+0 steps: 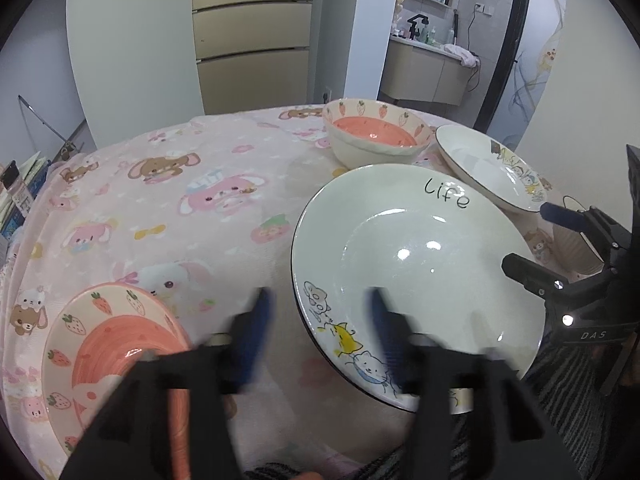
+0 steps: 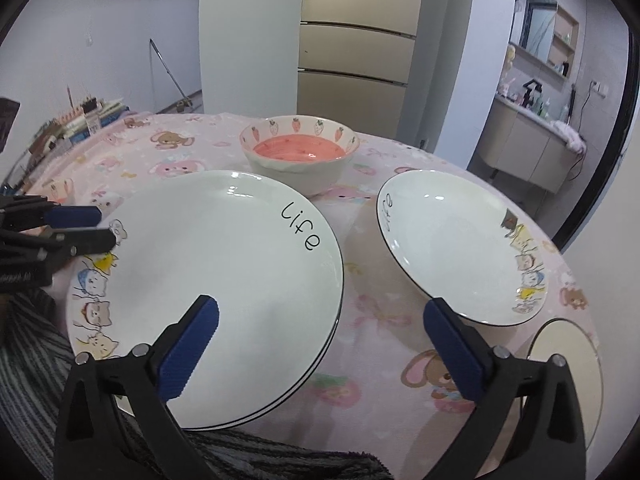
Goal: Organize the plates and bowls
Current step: 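Open the right gripper while the left gripper opens and releases the plate rim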
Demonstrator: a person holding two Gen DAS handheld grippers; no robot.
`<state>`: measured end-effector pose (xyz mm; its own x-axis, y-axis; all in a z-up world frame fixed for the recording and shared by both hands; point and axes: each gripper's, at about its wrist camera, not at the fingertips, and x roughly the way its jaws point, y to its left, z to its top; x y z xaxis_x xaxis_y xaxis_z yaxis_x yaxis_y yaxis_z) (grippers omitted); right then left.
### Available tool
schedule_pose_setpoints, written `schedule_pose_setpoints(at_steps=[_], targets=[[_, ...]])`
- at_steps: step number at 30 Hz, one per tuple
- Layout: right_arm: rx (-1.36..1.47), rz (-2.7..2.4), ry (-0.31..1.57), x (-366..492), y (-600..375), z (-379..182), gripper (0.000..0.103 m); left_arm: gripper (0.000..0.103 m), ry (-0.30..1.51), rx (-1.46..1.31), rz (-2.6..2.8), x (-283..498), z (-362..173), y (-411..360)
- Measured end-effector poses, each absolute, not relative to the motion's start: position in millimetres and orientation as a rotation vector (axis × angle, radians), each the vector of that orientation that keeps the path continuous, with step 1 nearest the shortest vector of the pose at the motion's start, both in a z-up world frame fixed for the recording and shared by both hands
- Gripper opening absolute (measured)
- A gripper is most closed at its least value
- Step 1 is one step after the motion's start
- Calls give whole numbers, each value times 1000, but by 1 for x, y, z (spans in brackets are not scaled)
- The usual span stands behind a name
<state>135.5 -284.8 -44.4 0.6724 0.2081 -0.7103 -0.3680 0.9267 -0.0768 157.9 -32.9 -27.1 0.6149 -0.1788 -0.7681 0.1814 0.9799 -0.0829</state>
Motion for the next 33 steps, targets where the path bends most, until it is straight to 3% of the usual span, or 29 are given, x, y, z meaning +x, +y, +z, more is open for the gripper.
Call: schedule_pose_setpoints(at_steps=[1,2,26,33], targets=[[-221,328,771,136,-285,-45,103,84,874,11,-205,156,-25,-34],[-226,328,773,136,-283,-46,103,87,855,24,-200,153,-22,-36],[-298,173,868,145,-294,-61,103,88,907,94,-188,162,-34,-48],[-335,160,852,147,-291,-60,103,97,933,185,-162,166,-42,-62]])
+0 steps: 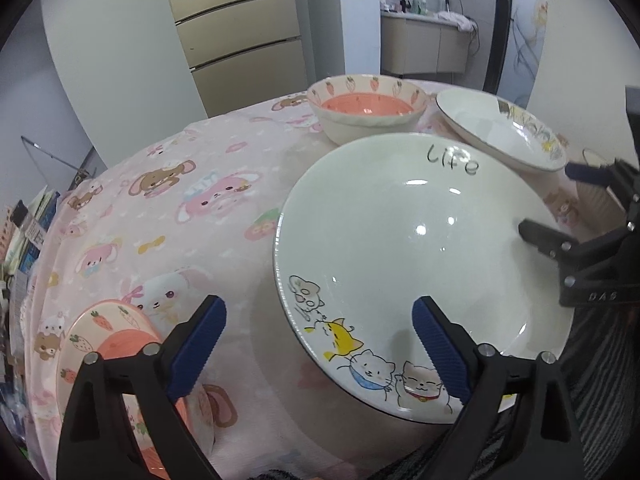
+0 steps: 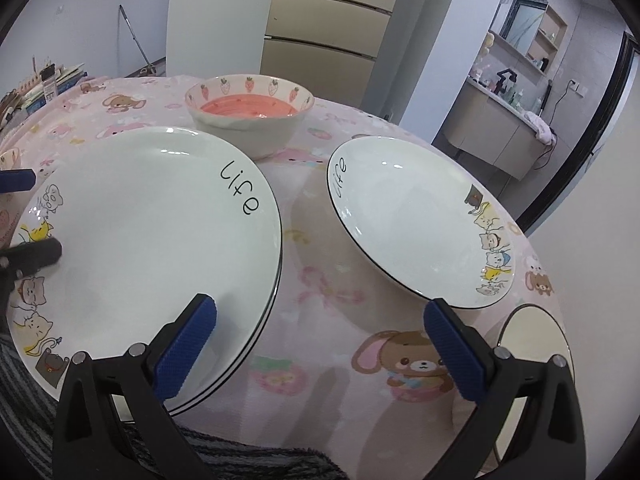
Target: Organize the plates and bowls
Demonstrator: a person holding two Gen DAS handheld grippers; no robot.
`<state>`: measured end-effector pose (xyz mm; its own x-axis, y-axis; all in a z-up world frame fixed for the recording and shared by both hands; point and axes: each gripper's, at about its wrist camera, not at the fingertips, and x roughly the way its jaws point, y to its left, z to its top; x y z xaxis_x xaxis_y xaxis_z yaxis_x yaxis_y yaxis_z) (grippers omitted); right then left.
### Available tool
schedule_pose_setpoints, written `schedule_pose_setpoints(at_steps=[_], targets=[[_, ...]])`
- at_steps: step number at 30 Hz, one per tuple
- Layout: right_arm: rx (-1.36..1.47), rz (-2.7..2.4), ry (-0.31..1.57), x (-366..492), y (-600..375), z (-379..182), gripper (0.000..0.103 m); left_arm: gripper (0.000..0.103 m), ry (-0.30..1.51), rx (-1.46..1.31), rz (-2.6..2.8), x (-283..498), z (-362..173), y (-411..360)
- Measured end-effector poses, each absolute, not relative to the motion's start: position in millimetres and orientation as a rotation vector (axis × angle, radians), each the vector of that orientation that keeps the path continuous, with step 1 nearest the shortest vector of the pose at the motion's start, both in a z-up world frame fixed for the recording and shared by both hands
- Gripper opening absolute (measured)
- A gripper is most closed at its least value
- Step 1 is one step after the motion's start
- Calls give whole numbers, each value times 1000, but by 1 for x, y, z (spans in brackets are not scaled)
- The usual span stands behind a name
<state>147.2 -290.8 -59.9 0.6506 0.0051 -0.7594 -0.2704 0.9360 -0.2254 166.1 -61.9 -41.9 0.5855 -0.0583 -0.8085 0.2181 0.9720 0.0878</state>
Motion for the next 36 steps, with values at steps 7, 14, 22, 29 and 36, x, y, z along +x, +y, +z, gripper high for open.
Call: schedule_pose_setpoints(at_steps=[7,14,22,29,36], targets=[[-322,152,839,148,-295,-58,103,97,920,125,-218,162,-31,-54],[-332,171,816,144,-292,-55,103,78,827,-4,-351,120,-1,-27],[-176,353,742,132,-304,-35,103,32,911,-30,-401,116,-25,-31],[-99,447,752,133,-306,-35,64,31,872,-38,-349,104,-23,-26],[-110,442,840,141,-302,-50,21,26,897,-47,-349,118,-30,-29]])
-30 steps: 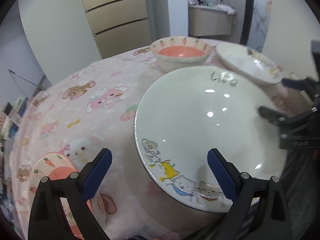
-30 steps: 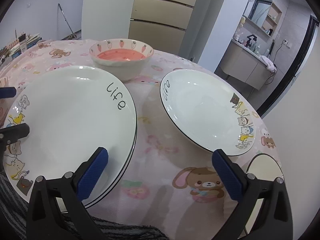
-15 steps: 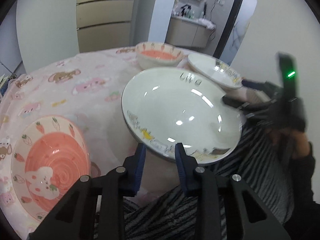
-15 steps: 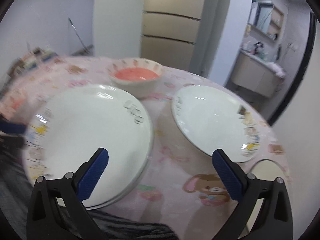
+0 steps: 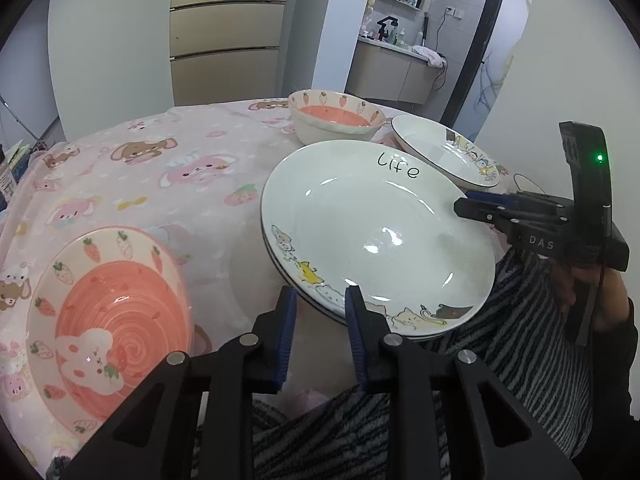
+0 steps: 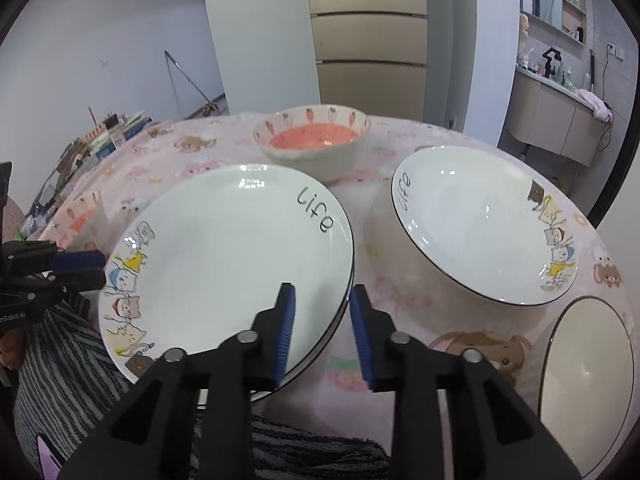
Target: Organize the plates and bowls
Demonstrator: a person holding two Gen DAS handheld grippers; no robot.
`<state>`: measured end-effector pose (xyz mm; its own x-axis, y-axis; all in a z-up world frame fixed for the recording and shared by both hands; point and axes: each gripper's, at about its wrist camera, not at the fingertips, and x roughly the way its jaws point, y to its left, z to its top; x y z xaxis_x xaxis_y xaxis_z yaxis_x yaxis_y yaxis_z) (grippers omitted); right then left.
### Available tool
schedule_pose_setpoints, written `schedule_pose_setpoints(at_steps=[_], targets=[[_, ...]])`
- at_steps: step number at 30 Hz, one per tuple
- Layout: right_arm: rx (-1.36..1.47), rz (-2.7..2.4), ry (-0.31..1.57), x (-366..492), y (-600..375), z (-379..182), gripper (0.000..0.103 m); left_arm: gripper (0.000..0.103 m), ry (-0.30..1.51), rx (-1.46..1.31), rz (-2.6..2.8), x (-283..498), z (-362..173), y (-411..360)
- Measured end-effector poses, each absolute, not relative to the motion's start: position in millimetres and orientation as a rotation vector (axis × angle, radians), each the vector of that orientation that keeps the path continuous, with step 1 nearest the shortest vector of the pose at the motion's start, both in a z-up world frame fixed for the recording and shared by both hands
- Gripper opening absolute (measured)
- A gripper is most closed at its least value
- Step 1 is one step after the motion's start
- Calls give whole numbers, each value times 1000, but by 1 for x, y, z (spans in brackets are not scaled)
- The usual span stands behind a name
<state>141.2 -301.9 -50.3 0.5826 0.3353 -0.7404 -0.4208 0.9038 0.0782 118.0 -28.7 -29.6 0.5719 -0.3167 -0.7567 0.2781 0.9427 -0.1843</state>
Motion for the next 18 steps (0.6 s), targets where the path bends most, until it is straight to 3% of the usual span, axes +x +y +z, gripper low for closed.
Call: schedule_pose_setpoints(at_steps=[3,18], targets=[[-136,419,841,141,-301,-52,14,26,892,-30,-348,118,-30,-33],[-355,352,793,136,-282,-52,13,26,842,9,-338,109,-29,-38]])
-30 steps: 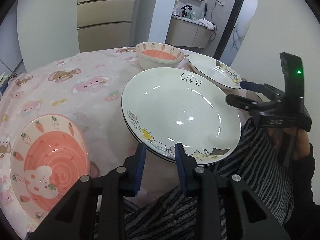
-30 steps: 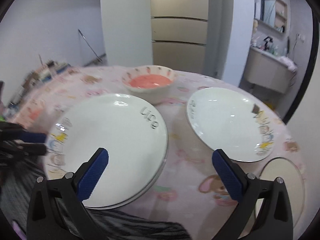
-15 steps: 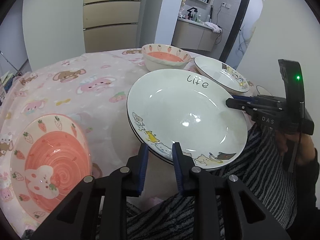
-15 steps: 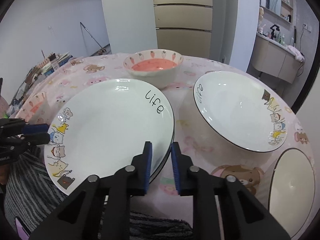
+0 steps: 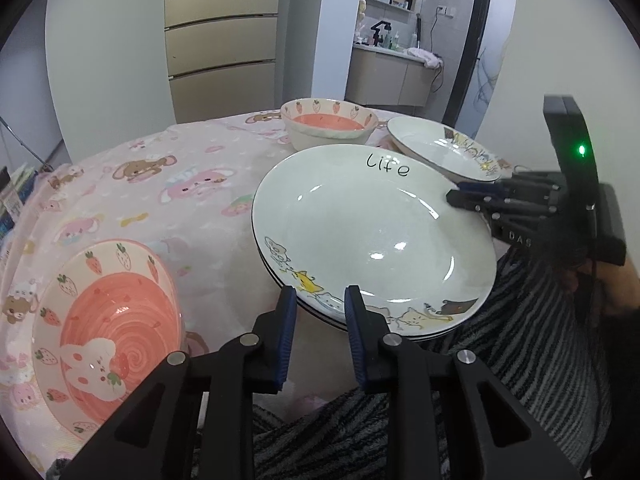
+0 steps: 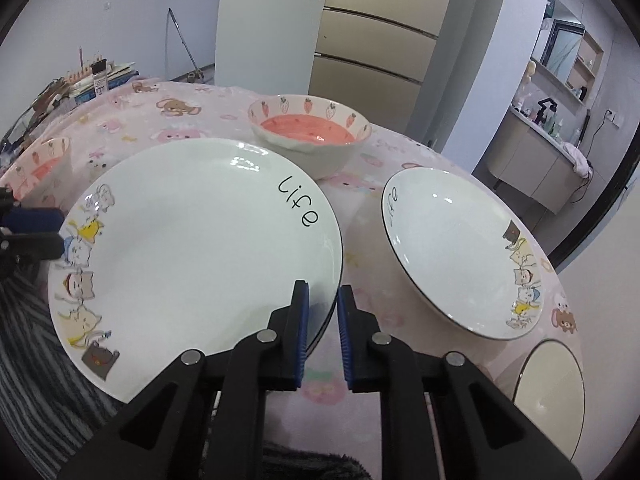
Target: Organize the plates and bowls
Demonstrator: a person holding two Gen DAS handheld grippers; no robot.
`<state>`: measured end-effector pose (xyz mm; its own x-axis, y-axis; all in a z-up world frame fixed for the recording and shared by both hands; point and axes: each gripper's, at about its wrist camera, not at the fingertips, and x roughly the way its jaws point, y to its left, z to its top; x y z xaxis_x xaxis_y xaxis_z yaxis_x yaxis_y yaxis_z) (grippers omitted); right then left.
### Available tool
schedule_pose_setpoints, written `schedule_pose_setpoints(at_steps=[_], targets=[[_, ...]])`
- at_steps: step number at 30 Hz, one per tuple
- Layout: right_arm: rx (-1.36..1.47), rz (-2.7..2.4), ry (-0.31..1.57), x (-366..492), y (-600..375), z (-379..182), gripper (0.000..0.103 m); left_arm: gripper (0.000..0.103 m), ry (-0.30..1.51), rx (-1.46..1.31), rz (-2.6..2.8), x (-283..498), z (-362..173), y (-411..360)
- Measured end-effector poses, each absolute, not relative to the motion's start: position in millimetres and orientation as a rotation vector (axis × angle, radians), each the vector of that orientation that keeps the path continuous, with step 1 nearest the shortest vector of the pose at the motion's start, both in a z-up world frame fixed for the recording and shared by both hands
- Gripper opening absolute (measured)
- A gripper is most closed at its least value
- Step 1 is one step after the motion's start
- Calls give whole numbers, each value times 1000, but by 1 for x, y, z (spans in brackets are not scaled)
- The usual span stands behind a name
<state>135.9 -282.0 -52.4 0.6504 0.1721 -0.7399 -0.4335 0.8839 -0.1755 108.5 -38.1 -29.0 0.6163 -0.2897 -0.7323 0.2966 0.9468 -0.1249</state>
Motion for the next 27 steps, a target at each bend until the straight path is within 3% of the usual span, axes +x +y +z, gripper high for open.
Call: schedule_pose_setpoints(at_steps=[10,27], targets=[[-311,458,707,114,-288,-35,14,26,811,-54,-418,101,-23,-31],[-356,601,836,120,-267,-63,14,26,809,-4,-440,97,-24,-41]])
